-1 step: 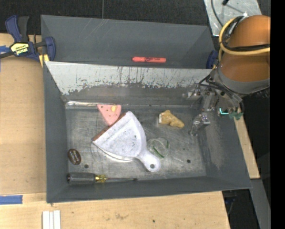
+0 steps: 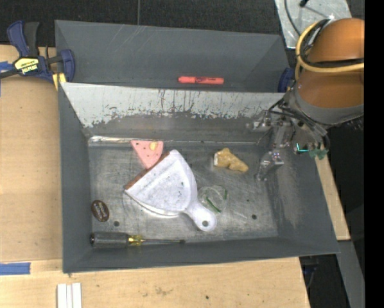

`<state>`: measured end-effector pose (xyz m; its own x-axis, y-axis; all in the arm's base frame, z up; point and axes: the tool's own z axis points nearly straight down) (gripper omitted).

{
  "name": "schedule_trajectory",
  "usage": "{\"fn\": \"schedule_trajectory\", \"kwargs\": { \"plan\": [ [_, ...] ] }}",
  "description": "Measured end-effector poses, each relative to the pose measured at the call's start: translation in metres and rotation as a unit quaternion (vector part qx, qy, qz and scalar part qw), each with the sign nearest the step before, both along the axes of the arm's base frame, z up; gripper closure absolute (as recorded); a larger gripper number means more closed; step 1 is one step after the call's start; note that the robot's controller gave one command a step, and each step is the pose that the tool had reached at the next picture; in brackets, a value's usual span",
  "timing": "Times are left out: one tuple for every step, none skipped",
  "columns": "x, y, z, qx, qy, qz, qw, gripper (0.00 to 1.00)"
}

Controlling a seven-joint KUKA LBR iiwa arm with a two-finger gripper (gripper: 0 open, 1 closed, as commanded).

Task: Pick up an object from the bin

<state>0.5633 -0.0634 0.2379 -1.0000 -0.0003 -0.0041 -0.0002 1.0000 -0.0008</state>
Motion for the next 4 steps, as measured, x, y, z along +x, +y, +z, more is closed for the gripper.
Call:
{"fn": "schedule_trajectory", "kwargs": {
  "plan": [
    [0.005,0.027,-0.042,-0.001,-0.0041,-0.002,1.0000,0.00],
    [0.013,0.029,-0.102,0.001,-0.0022,0.055,0.9985,0.00],
    [0.018,0.026,-0.140,0.000,0.0019,0.074,0.9973,0.00],
    [0.028,-0.012,-0.145,0.002,0.0002,0.000,1.0000,0.00]
  ]
}}
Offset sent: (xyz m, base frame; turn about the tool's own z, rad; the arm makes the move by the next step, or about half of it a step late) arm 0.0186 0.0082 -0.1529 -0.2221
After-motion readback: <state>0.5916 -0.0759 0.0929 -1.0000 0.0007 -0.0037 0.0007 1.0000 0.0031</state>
